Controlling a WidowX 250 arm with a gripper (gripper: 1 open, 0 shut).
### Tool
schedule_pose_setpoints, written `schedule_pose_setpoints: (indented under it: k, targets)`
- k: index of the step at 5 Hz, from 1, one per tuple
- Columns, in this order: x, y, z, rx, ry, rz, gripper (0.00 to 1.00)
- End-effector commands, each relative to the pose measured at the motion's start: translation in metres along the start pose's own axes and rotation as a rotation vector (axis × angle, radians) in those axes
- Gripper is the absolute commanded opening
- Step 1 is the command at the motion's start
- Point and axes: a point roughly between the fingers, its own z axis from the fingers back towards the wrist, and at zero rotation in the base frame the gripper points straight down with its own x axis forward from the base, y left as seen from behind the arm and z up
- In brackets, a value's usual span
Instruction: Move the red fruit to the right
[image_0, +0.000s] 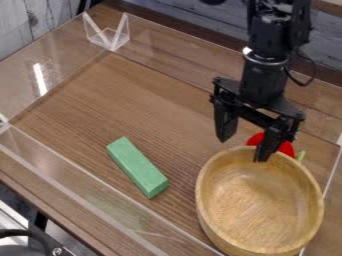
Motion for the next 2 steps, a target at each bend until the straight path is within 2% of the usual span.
schedule_pose_setpoints:
  k: [1,2]
  targets:
    - [0.0028,0.0126,0.0168,0.018,-0.078,-0.038,1.0]
    - [0.006,0.0172,0.0209,0.045,-0.089,-0.035,1.0]
